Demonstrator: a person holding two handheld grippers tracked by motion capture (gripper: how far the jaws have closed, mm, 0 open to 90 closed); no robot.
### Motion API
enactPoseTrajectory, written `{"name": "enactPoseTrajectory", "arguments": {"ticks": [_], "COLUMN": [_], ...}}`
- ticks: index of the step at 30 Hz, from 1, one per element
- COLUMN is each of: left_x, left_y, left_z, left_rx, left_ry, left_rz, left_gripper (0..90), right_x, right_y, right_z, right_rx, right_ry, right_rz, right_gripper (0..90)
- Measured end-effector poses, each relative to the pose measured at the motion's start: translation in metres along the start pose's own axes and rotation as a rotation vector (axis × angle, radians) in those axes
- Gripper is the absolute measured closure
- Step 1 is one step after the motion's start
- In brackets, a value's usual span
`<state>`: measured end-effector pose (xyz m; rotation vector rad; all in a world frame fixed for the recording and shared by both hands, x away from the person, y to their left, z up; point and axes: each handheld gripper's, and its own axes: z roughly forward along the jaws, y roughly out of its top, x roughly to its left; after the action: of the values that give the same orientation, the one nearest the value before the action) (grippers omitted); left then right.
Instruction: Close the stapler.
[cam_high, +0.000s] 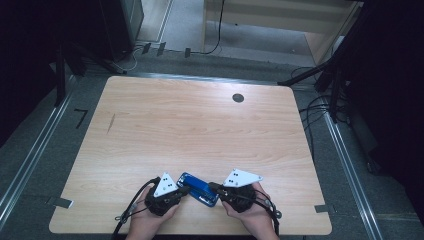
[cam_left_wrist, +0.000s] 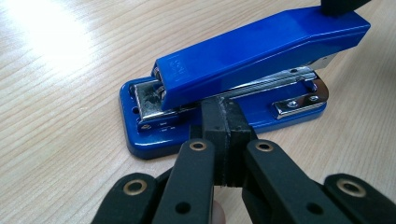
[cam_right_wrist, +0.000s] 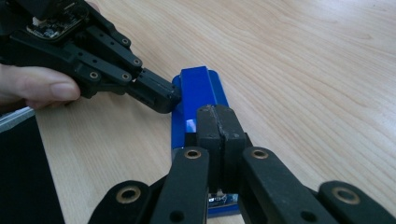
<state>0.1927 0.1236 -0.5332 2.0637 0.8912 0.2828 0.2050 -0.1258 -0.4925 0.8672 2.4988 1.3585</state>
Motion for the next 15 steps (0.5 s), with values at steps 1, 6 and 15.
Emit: {"name": "enactPoseTrajectory", "arguments": {"ticks": [1, 6, 15], "left_x": [0.0000, 0.0000, 0.0000], "left_y": [0.0000, -0.0001, -0.0002], "left_z": [0.0000, -0.0003, -0.0005], "left_rx": [0.000, 0.005, 0.014], "left_ry": [0.000, 0.001, 0.002], "left_rz": [0.001, 0.007, 0.011], "left_gripper": [90.0, 90.0, 90.0], "right_x": [0.0003, 0.0030, 0.0012], "right_y": [-0.0005, -0.0032, -0.0079], "right_z": [-0.0003, 0.0009, 0.0022], "right_rx": [0.001, 0.027, 0.022], "right_ry": [0.002, -0.003, 0.014], "right_rz": [0.001, -0.004, 0.016], "right_gripper": [90.0, 90.0, 90.0]}}
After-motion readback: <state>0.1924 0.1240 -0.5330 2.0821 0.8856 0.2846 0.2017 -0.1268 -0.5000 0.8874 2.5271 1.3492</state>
